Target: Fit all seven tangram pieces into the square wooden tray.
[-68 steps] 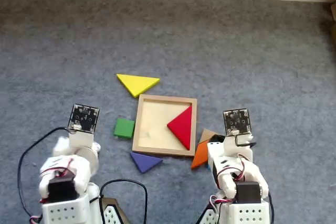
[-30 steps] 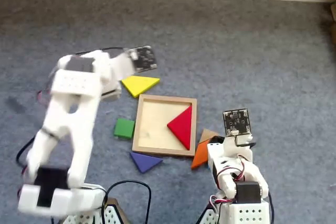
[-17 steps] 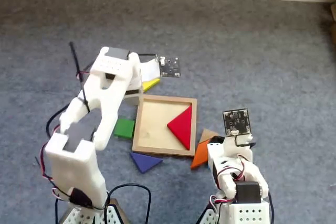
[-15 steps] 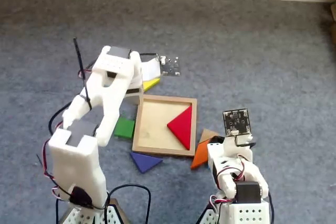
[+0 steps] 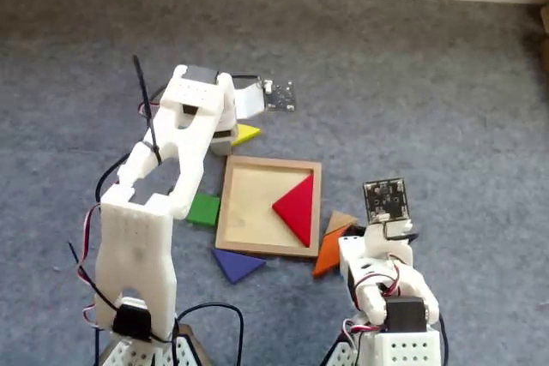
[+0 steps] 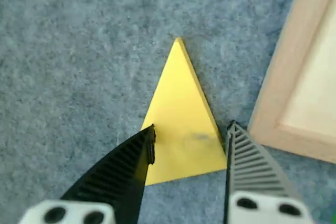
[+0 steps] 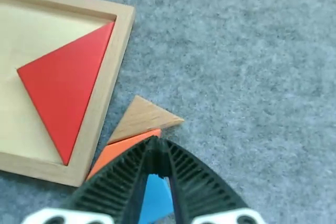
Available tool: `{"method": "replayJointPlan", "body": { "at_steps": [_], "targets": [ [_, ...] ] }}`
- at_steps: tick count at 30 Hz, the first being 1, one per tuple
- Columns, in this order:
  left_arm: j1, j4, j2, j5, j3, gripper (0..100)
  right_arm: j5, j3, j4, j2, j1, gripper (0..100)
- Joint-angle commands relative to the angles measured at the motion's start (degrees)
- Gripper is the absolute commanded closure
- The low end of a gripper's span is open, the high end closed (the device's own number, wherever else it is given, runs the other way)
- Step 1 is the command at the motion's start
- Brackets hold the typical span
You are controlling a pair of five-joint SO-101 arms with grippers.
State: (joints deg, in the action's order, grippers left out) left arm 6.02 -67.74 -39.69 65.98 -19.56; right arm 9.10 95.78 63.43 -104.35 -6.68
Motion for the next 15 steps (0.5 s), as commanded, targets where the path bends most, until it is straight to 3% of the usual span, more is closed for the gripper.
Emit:
{"method": "replayJointPlan", "body": {
  "at_steps": [1,5,15],
  "targets": [
    [-1.6,-6.5,-2.2,3.4,-5.1,79,0.6,6.6,0.1,-0.7,0.9,97.8],
    [-1.7,-12.0,-2.9,3.7,-10.1,79,0.6,6.6,0.1,-0.7,0.9,97.8],
    [-2.0,-11.9,-2.6,3.3,-10.6,79,0.6,6.6,0.1,-0.7,0.9,97.8]
  ]
}}
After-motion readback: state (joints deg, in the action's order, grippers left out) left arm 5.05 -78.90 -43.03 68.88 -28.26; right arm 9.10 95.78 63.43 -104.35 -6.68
